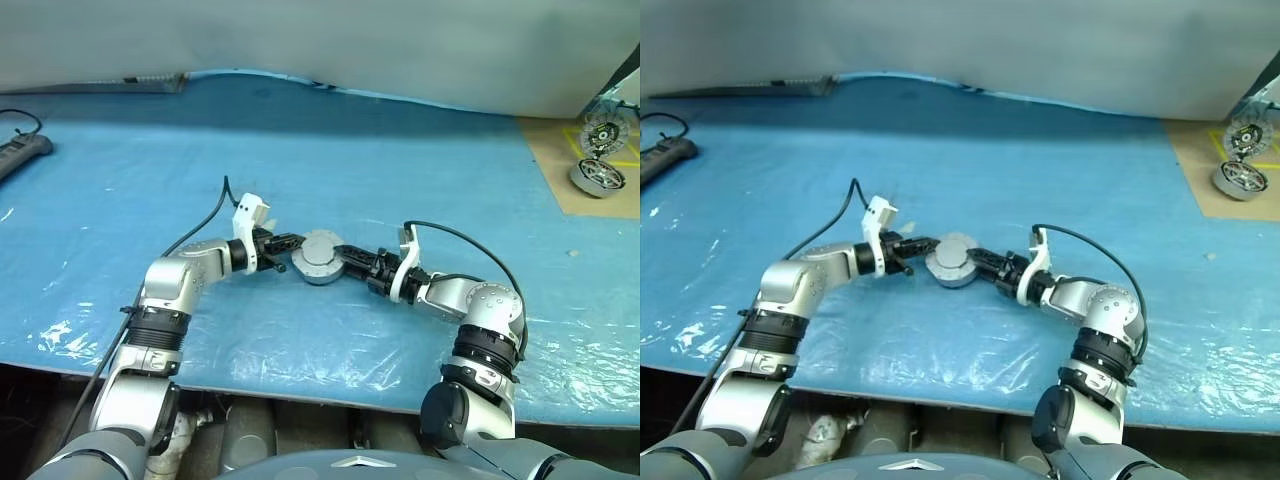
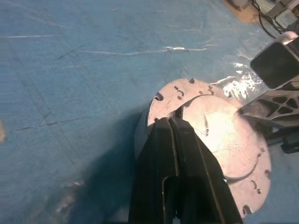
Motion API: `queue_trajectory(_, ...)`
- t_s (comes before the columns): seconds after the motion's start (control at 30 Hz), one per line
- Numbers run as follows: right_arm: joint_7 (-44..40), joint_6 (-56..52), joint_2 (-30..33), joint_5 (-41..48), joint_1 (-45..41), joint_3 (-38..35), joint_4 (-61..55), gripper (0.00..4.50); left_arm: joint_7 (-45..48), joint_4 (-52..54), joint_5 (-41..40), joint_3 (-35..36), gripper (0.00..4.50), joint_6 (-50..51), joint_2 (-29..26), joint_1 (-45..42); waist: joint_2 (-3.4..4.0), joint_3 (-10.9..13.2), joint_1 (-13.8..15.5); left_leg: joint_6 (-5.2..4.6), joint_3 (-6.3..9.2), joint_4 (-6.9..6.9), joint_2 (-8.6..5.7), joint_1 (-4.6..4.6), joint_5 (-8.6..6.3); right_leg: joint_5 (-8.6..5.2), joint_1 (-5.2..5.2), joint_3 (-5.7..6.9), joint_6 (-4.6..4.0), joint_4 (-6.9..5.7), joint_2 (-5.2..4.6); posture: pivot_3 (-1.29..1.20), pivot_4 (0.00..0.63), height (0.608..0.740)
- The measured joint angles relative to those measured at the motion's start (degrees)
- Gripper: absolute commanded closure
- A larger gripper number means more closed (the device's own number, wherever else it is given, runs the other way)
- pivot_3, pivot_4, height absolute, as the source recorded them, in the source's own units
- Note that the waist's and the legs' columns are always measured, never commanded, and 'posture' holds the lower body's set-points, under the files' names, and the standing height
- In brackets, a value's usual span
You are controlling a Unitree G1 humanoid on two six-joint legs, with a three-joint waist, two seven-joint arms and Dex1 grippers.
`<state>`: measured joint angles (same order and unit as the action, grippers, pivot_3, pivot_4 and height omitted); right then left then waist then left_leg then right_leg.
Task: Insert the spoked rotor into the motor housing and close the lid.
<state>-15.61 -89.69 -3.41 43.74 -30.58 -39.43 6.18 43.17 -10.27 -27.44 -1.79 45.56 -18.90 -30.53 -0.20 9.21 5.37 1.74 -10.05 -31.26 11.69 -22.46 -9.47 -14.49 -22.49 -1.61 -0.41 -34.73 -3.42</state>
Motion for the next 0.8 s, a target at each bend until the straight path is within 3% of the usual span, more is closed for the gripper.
queue_trajectory(0.07, 0.42, -0.81, -0.02, 0.30, 0.00, -1.24, 0.22, 3.37, 0.11, 0.09, -0.18, 0.03, 4.50, 0.00, 0.30, 0.17, 0.00, 0.00, 0.18, 0.02, 0.00, 0.01, 0.00, -0.01, 0.01, 0.00, 0.02, 0.02, 0.00, 0.00, -0.02, 0.00, 0.150, 0.740)
queue_trajectory(0.47, 2.04, -1.00, -0.23, 2.76, 1.30, -1.38, 0.01, 3.37, -0.06, 0.15, -0.20, 0.48, 4.50, -0.06, 0.77, 0.17, 0.00, 0.00, 0.19, 0.02, 0.00, 0.00, -0.02, 0.00, 0.01, 0.00, 0.02, 0.02, 0.01, 0.00, -0.05, 0.00, 0.150, 0.740)
queue_trajectory(0.57, 2.81, -1.31, -1.16, 3.07, 1.08, -2.48, -0.02, 3.37, -2.31, -1.32, -1.81, 4.11, 3.93, 0.24, 3.32, 0.14, 0.00, 0.00, 0.15, 0.02, 0.00, 0.00, -0.02, -0.02, 0.01, 0.00, 0.00, 0.03, 0.00, -0.01, -0.04, 0.00, 0.150, 0.740)
queue_trajectory(0.8, 6.25, -2.17, -2.72, 3.43, -1.38, -8.36, 0.02, 3.37, -11.52, -2.86, -13.78, 21.23, 1.50, 6.37, 7.27, -0.78, 0.00, 0.00, 0.16, 0.05, 0.05, -0.07, -0.02, -0.52, 0.03, 0.01, -0.42, 0.06, 0.00, -0.06, 0.00, 0.00, 0.150, 0.740)
